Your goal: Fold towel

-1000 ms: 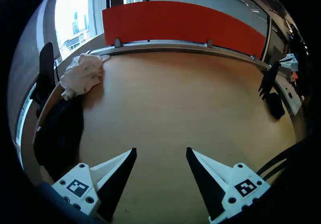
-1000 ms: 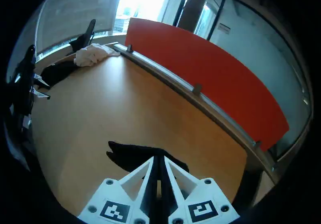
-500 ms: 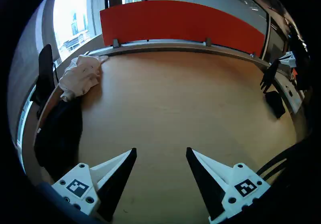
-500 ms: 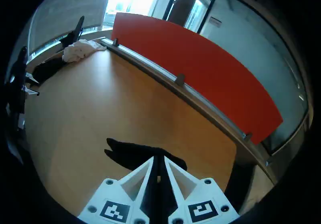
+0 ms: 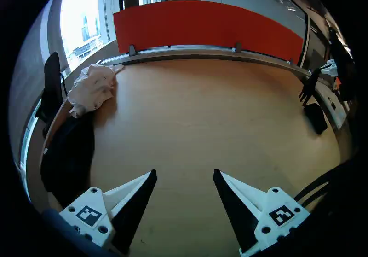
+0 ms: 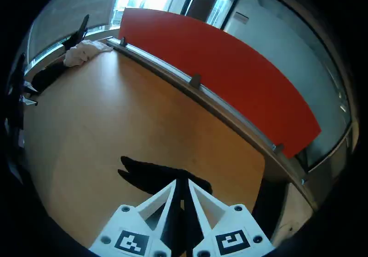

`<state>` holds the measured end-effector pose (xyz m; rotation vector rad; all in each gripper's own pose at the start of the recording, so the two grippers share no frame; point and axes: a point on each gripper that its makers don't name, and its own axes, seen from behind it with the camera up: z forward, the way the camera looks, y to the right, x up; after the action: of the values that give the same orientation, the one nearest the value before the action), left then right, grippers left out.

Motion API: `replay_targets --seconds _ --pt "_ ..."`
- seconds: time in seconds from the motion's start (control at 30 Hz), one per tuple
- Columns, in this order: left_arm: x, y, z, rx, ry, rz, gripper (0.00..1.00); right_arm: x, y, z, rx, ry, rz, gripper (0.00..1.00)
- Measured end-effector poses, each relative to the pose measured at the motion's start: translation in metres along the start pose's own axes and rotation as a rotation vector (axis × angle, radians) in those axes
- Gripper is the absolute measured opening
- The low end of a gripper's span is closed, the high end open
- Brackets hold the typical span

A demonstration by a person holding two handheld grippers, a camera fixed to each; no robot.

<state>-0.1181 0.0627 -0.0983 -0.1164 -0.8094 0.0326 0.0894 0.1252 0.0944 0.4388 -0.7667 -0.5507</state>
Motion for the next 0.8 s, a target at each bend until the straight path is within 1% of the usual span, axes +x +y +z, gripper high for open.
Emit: replay_targets --seconds 0.47,0.6,0.8 --pt "0.004 0.005 0.002 -0.005 -0.002 0.008 0.91 -0.019 0.012 -0.003 -0.014 -0.031 0.011 0.04" --pt "0.006 0.006 0.002 -0.008 0.000 0.013 0.91 -0.028 0.013 -0.008 -0.020 -0.039 0.020 0.04" --pt "0.007 0.006 0.001 -0.012 0.003 0.019 0.91 -0.055 0.013 -0.021 -0.027 -0.064 0.046 0.04"
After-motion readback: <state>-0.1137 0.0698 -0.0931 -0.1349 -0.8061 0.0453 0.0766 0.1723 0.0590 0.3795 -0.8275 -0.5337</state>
